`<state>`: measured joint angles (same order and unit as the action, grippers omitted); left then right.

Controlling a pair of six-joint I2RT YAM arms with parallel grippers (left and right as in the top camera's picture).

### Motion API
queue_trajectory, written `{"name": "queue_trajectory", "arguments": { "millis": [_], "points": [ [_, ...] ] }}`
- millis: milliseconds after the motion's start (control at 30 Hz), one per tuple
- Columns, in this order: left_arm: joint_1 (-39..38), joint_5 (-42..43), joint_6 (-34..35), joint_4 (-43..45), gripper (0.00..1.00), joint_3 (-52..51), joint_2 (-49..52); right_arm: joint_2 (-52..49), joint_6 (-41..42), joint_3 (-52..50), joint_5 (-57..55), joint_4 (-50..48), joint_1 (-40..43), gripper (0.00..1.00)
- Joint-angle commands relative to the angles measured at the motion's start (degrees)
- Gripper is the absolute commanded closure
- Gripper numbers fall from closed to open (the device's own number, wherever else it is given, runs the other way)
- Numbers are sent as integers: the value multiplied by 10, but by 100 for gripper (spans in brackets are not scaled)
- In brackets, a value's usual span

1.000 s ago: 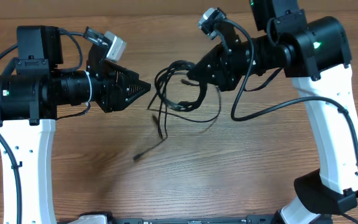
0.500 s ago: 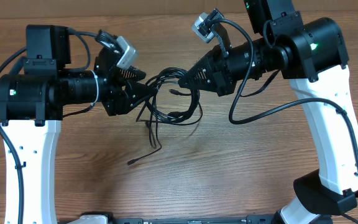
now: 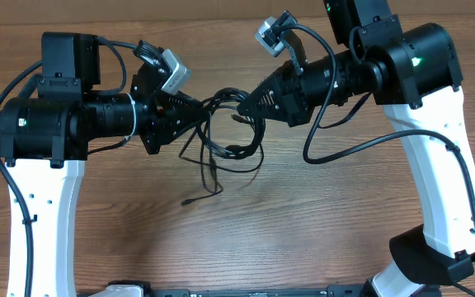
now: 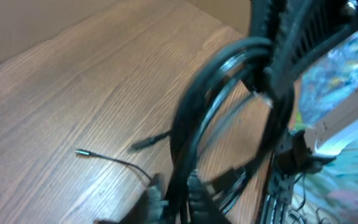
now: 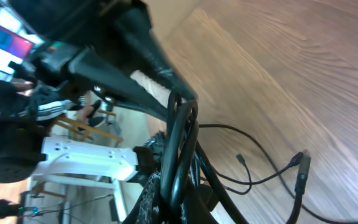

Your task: Untangle cables

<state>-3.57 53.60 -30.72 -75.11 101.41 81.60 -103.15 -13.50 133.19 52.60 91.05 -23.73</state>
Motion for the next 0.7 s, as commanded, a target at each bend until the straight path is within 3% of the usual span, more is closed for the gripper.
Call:
{"name": "queue_trajectory", "arguments": {
  "millis": [0, 400, 667],
  "points": [
    [-2, 5, 3, 0, 96, 10, -7, 2, 3, 18, -32, -2, -3, 96],
    [-2, 65, 6, 5, 96, 10, -13, 2, 4, 18, -38, 1, -3, 96],
    [-2, 119, 20, 9, 96, 17, -35, 2, 5, 18, -130, -11, -3, 96]
  ]
}}
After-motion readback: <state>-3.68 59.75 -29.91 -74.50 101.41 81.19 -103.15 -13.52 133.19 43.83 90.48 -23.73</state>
